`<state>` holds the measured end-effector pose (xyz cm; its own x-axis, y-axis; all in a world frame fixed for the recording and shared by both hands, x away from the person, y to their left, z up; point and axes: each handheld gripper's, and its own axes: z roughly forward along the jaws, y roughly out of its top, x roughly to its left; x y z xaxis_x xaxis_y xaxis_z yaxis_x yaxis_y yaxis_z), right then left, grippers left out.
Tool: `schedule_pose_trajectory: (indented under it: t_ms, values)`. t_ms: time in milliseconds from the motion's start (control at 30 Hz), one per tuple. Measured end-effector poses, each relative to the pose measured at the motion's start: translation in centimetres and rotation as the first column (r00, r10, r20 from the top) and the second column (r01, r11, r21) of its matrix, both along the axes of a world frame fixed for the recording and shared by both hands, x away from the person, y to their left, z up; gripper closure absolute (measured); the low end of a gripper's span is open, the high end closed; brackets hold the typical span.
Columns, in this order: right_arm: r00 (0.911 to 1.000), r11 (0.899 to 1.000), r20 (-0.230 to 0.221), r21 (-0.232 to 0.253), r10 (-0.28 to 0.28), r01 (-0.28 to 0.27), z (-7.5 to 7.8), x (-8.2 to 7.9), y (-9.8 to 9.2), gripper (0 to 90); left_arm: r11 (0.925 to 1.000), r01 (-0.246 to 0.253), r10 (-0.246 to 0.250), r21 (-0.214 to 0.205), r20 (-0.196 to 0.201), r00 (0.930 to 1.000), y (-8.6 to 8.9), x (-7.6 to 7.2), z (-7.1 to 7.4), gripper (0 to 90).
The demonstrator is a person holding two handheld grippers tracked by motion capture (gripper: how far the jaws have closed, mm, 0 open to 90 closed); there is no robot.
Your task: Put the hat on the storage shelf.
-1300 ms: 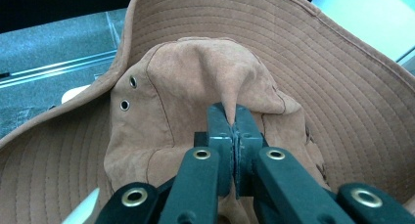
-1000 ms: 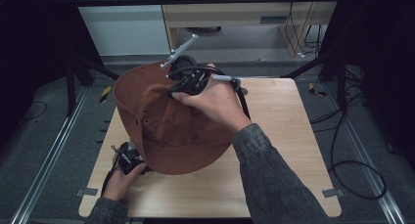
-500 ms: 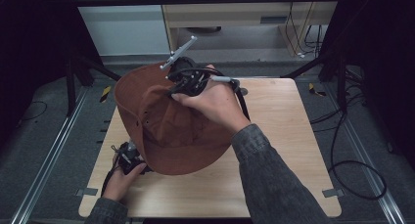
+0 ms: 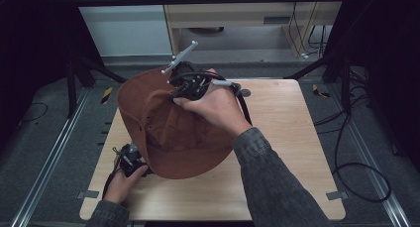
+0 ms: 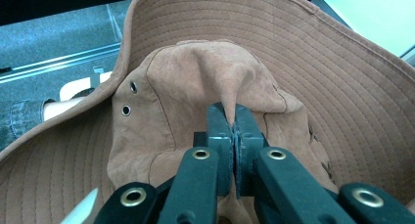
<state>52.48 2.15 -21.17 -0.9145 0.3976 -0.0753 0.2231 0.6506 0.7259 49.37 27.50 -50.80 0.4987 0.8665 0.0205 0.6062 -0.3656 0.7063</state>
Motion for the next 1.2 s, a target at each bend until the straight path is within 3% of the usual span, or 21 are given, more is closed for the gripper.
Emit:
schedule_pose_trajectory:
  t_ms: [300, 667, 967, 1200]
  values:
    - [1.0, 1.0, -0.006, 0.011, -0.004, 0.004, -0.3, 0.1, 0.0, 81.9, 1.0, 0.0, 0.0, 0.0, 0.0, 1.0, 0.0, 0.0, 0.0, 0.0]
    - [0.9999, 0.999, 0.006, 0.032, -0.012, 0.012, 0.3, -0.6, -0.6, 55.1, 1.0, 0.001, -0.001, -0.002, 0.002, 1.0, 0.0, 0.0, 0.0, 0.0]
    - [0.9966, 0.993, 0.039, 0.091, -0.072, 0.069, 0.4, -1.4, -3.6, 30.6, 1.0, 0.001, -0.001, -0.002, 0.002, 1.0, 0.0, 0.1, 0.0, 0.0]
    - [0.9861, 0.978, 0.058, 0.151, -0.155, 0.145, 0.1, -1.9, -7.2, 17.7, 1.0, 0.001, -0.001, -0.006, 0.002, 1.0, -0.1, 0.1, 0.0, 0.0]
